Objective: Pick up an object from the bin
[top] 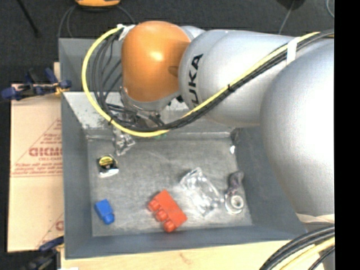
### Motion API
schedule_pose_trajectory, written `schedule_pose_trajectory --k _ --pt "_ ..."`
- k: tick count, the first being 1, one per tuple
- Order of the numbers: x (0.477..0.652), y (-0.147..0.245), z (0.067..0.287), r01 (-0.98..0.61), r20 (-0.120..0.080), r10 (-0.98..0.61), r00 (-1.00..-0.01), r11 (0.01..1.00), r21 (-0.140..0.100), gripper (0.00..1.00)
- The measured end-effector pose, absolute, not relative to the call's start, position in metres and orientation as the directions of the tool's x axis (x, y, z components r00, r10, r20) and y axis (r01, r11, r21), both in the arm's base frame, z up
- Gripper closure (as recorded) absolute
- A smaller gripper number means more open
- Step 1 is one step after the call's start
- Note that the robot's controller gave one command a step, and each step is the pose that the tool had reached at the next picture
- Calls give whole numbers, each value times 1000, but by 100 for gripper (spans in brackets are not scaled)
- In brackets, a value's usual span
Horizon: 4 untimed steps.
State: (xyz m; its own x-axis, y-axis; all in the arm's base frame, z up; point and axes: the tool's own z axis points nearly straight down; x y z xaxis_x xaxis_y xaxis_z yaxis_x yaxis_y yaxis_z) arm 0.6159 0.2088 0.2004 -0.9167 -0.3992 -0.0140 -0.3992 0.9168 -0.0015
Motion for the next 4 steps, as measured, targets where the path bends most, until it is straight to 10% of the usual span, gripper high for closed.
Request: schedule_pose_trajectory --k 1,3,4 --pt "621 214 110 -327 2 -327 -945 945 2 100" --pt "617 215 185 -314 -10 -314 -949 949 1 100" --pt "617 215 183 -313 -6 -313 -950 950 2 0"
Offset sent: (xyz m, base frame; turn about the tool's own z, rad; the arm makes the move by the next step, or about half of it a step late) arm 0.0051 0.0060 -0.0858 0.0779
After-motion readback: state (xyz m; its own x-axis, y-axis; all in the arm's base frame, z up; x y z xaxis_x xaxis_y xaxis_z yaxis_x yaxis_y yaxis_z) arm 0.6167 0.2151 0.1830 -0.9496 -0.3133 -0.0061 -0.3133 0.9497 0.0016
